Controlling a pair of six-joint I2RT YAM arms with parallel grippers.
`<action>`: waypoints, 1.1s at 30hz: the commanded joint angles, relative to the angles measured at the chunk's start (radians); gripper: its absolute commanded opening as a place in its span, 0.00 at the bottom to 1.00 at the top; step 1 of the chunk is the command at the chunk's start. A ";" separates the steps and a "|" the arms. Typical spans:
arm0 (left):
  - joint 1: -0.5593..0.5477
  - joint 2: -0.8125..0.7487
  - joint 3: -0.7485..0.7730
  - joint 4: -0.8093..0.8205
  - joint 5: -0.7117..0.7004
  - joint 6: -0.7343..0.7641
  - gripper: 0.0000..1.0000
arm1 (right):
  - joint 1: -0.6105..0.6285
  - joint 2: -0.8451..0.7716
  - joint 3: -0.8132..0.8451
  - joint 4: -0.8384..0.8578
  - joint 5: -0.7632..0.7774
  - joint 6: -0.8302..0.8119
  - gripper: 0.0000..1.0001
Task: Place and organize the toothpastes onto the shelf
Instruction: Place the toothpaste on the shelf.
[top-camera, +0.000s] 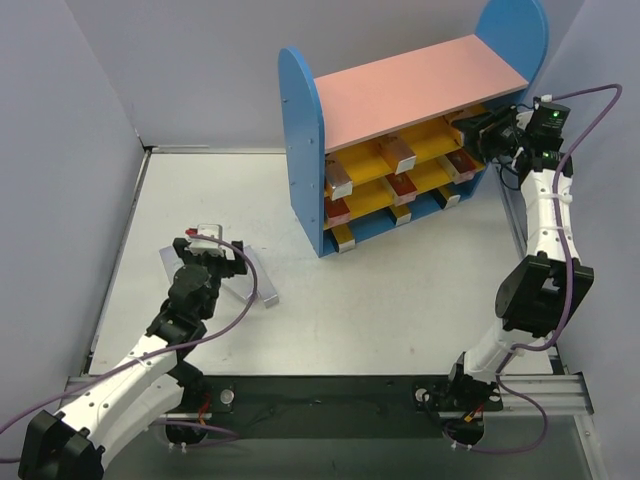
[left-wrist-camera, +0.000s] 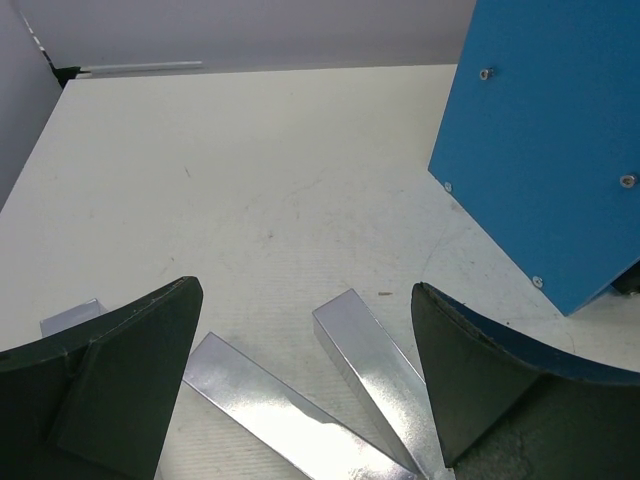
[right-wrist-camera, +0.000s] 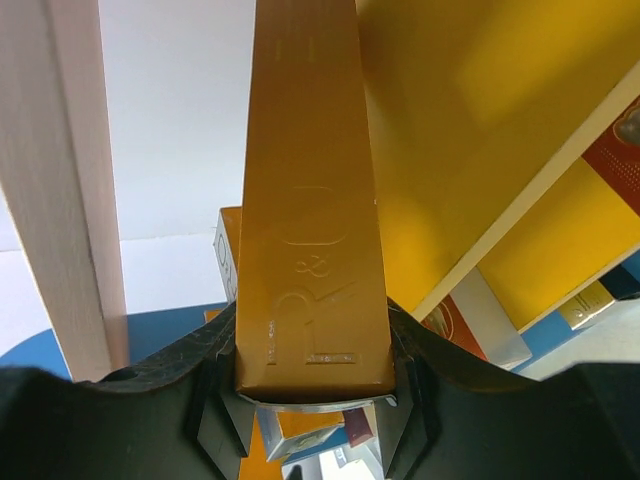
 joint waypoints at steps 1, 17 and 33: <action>0.020 -0.008 0.020 0.060 0.032 -0.022 0.97 | -0.018 0.011 0.037 0.028 -0.029 0.043 0.38; 0.057 0.019 0.022 0.057 0.042 -0.051 0.97 | -0.046 -0.022 -0.021 -0.046 0.005 0.002 0.86; 0.081 0.036 0.022 0.059 0.042 -0.067 0.97 | -0.049 -0.081 -0.018 -0.144 0.086 -0.175 0.92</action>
